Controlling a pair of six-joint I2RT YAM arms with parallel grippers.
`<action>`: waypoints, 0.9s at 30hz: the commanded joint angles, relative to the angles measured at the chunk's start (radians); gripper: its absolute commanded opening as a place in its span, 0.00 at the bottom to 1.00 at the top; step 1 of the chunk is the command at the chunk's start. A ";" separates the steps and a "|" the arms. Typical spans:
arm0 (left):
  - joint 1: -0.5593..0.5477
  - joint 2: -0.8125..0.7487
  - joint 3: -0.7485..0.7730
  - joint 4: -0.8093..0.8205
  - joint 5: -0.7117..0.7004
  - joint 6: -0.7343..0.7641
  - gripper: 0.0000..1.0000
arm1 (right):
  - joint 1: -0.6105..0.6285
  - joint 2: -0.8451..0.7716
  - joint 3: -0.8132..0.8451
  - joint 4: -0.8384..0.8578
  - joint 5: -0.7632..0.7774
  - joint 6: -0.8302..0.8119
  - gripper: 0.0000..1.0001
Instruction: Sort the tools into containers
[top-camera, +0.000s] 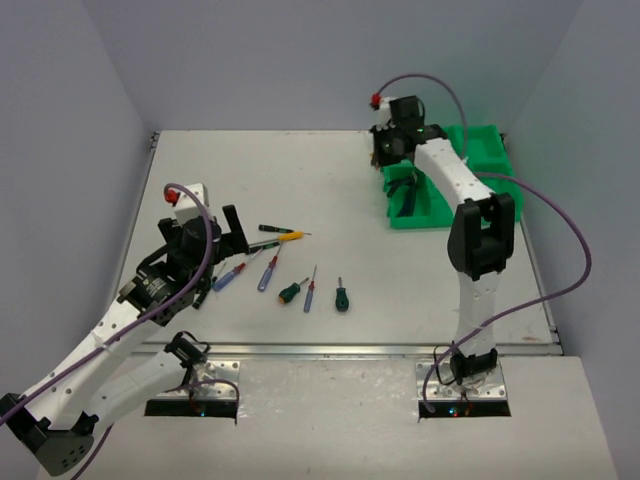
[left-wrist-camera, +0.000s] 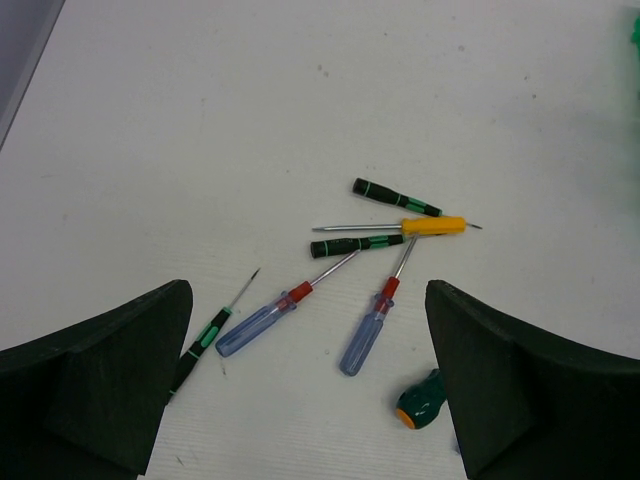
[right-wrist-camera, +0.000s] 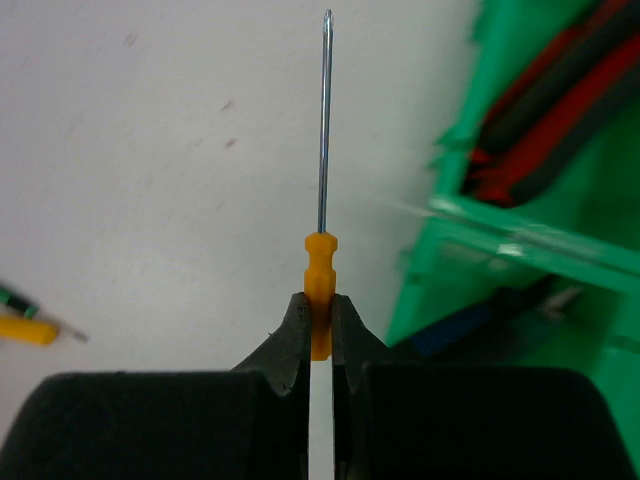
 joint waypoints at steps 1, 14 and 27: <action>0.008 -0.002 -0.004 0.065 0.050 0.027 1.00 | -0.233 0.025 0.142 0.000 0.156 0.226 0.00; 0.008 0.013 -0.008 0.073 0.069 0.035 1.00 | -0.387 0.218 0.308 0.039 0.132 0.257 0.06; 0.008 0.026 -0.008 0.070 0.069 0.035 1.00 | -0.387 0.243 0.304 0.085 0.098 0.270 0.53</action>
